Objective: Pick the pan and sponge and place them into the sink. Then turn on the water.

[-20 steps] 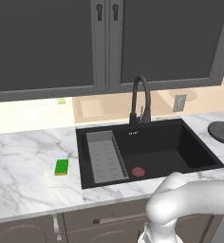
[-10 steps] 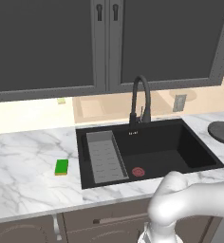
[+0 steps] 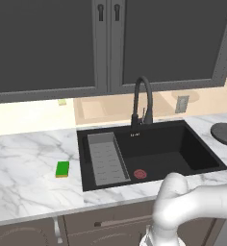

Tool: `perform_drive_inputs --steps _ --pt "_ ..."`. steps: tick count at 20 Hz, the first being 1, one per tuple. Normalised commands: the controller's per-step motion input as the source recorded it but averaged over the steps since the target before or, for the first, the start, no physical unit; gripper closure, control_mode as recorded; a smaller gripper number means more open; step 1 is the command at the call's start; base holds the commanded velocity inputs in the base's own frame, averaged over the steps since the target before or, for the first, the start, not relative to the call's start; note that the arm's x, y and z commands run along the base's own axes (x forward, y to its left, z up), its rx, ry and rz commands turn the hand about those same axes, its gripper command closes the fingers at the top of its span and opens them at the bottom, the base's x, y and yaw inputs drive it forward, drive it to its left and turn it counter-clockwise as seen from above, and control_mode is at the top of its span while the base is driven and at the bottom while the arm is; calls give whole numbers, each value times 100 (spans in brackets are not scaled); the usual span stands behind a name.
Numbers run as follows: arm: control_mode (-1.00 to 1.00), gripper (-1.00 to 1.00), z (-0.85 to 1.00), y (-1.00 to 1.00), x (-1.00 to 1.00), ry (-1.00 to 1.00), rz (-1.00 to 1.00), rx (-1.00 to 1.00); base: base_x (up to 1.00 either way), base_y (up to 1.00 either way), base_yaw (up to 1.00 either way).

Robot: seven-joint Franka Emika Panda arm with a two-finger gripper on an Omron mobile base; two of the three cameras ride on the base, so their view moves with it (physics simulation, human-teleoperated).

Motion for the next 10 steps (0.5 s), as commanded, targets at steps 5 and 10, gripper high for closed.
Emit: perform_drive_inputs --steps 5,10 --pt "-100 -100 -14 -25 7 0 2 0 0 0 0" --pt "-100 -100 -8 -23 8 0 2 0 0 0 0"
